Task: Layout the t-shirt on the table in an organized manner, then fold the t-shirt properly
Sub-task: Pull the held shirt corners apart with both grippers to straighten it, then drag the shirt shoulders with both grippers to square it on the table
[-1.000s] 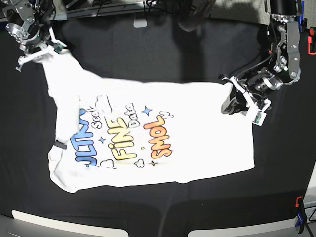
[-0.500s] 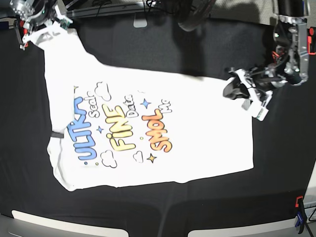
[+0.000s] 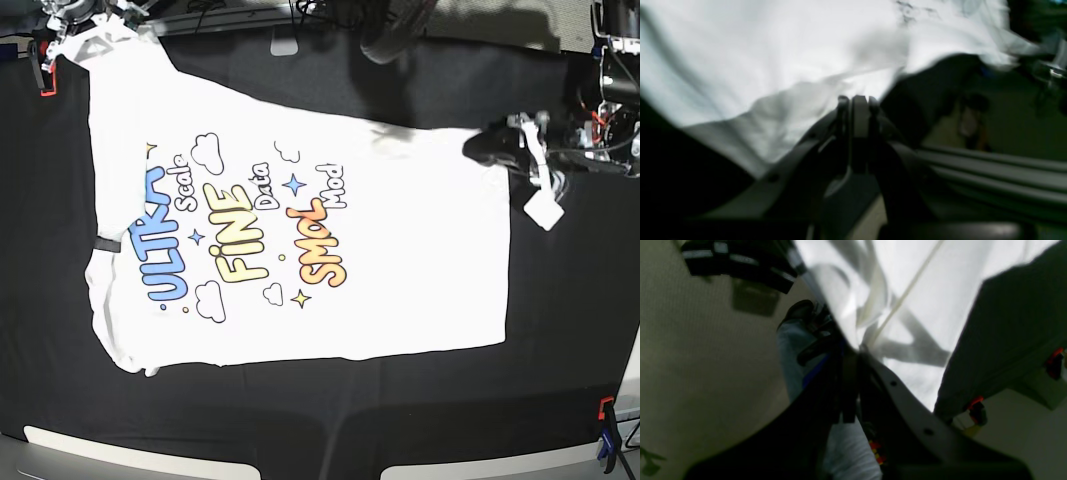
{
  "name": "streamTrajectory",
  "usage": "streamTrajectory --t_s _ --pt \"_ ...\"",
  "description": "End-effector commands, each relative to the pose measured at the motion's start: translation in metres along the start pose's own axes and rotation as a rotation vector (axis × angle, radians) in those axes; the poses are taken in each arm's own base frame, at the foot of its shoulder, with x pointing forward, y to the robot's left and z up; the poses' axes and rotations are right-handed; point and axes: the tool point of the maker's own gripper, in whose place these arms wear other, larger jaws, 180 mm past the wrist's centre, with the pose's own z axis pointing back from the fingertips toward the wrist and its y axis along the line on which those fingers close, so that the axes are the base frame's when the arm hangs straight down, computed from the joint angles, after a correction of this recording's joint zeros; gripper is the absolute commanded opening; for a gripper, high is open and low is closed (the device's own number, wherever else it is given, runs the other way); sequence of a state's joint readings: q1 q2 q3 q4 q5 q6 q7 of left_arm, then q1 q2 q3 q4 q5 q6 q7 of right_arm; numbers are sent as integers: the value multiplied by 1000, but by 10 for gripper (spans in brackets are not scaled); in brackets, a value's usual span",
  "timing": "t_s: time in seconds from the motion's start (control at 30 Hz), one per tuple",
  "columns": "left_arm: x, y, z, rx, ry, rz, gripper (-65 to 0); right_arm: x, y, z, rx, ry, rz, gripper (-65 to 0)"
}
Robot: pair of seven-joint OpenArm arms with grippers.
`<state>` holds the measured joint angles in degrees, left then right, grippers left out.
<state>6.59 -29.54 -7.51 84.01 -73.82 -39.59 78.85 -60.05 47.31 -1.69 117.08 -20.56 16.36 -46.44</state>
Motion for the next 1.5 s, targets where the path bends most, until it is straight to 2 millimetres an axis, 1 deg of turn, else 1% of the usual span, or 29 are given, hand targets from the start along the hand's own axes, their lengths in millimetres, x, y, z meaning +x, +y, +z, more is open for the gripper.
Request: streamTrajectory --t_s 0.0,0.23,0.43,0.73,0.87,0.97,1.1,1.23,1.33,1.47 --pt "3 -3 6 -8 -9 -17 -650 -4 -7 3 -23 17 5 -650" --pt "-39 -7 3 -13 56 57 -650 -6 -5 3 -20 27 6 -650" --pt "-61 -6 9 -3 98 90 -650 -17 -4 4 -17 86 8 -650" --pt "-98 -2 31 34 198 130 -650 -18 -4 4 -15 89 7 -650" --pt "-109 -6 32 29 216 152 -650 -22 7 7 10 96 19 -650" --pt "-113 -7 32 25 219 159 -650 -26 16 9 35 105 29 -650" --pt "-111 -7 31 26 210 159 -650 -25 16 9 30 98 22 -650" --pt "-102 -11 30 -1 170 165 -650 -14 5 9 -28 44 4 -650" --pt "-93 -12 28 -13 144 157 -650 -7 -10 15 -96 22 -11 -650" --pt "-82 -9 27 -10 128 137 -650 6 -23 24 -150 -22 -47 -650"
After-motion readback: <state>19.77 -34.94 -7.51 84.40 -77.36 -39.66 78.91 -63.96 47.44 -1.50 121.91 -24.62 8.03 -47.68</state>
